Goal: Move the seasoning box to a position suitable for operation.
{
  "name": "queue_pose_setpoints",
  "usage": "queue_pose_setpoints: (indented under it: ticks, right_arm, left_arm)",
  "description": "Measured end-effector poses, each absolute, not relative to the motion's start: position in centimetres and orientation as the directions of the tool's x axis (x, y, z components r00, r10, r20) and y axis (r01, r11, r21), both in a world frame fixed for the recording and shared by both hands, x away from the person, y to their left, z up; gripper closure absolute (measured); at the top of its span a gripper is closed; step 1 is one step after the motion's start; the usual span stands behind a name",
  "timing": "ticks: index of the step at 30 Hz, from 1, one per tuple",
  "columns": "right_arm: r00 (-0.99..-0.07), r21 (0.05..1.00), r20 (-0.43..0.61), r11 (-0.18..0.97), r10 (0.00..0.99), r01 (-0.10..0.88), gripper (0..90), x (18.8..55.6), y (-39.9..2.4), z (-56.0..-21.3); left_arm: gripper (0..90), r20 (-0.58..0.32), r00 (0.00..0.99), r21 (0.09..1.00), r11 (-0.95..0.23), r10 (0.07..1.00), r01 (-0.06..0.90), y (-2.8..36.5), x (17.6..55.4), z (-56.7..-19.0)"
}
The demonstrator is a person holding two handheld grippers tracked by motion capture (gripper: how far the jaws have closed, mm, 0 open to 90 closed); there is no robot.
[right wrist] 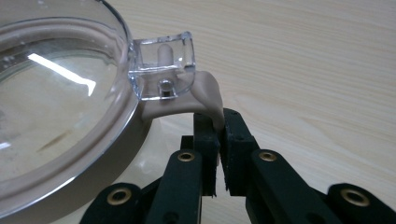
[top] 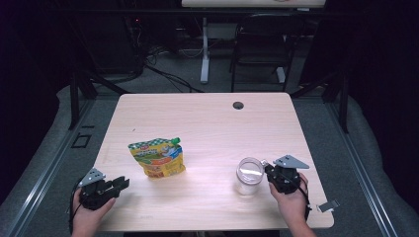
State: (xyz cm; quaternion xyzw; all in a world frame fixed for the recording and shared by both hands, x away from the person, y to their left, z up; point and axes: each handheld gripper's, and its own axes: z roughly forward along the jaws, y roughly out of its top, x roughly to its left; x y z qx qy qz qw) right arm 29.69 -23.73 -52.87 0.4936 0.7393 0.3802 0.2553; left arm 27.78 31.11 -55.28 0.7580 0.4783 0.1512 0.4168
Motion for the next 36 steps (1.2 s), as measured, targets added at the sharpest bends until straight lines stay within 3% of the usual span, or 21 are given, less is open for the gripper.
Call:
queue_pose_setpoints:
  ticks: [13,36]
  right_arm:
    - [-0.427,0.807,-0.028,0.273,0.904,0.524,85.7,28.5,-20.1,-54.2]
    - [-0.431,0.802,-0.002,0.259,0.902,0.539,84.8,28.7,-19.4,-54.8]
  left_arm:
    - [71.6,-0.169,0.507,0.774,-0.205,0.845,0.599,30.9,27.8,-55.3]
    - [70.8,-0.162,0.509,0.773,-0.212,0.846,0.598,30.9,27.8,-55.4]
